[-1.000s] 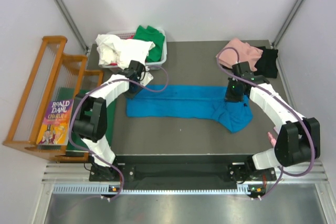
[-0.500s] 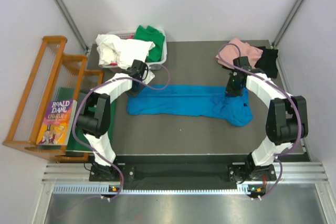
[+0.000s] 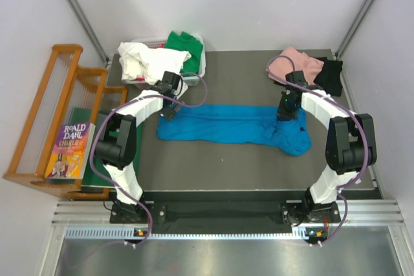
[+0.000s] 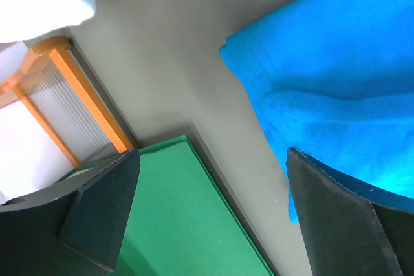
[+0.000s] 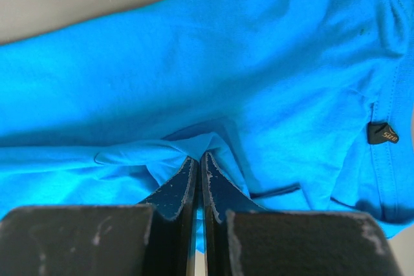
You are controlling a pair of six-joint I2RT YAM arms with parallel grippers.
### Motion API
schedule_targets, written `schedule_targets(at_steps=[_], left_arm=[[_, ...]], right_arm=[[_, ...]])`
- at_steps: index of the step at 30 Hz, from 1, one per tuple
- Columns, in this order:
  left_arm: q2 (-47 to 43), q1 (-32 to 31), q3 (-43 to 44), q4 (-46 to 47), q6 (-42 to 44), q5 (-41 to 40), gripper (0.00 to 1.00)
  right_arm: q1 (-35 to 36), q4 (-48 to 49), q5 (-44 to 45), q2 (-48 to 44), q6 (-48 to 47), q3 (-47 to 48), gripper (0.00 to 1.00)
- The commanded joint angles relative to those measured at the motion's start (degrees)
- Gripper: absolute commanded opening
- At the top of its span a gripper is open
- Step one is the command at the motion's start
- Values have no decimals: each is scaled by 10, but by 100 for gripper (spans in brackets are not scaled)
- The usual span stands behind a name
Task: Fold and stack the t-shirts
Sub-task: Fold the tshirt
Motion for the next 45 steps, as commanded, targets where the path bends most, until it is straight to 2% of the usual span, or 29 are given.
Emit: schedule_targets(at_steps=[1, 10, 11, 13, 14, 15, 17, 18, 19, 20, 24, 28, 31, 36, 40, 45], left_arm=[[-19, -11, 22, -31, -36, 8, 99], [-99, -16, 57, -115, -96, 117, 99], [-104, -13, 64, -123, -116, 174, 99], [-119, -8, 67, -134, -127, 229, 99], [-123, -9, 61, -135, -124, 258, 99], [-127, -14, 47, -133, -127, 294, 99], [-124, -17, 32, -139, -124, 304, 99], [-119, -17, 23, -142, -122, 309, 99], [-117, -17, 17, -144, -119, 310, 99], [-116, -17, 10, -138, -113, 309, 99], [-109, -18, -2, -138, -111, 315, 99], [-106, -19, -12, -129, -111, 315, 99], [-99, -20, -27, -112, -103, 305, 99], [-75, -20, -45, -93, -88, 276, 99], [-67, -20, -51, -81, -80, 262, 99], [-65, -20, -56, -74, -75, 254, 99]], right_arm=[[-10, 11, 13, 7, -5, 28, 0], [-11, -2, 17, 95, -17, 101, 0], [-10, -1, 17, 102, -16, 114, 0], [-10, -7, 17, 117, -16, 126, 0], [-11, -11, 17, 119, -17, 135, 6], [-10, -14, 17, 118, -16, 137, 28], [-9, -21, 25, 107, -16, 134, 56], [-9, -21, 35, 100, -16, 132, 82], [-10, -25, 44, 86, -16, 129, 96], [-9, -28, 54, 77, -14, 126, 100], [-4, -50, 100, 15, -11, 129, 100], [15, -75, 91, -97, -5, 125, 100], [46, -71, 59, -179, 9, 73, 100], [91, -64, 51, -289, 45, -74, 100], [96, -43, 27, -314, 68, -178, 100], [95, -18, 31, -294, 80, -196, 100]])
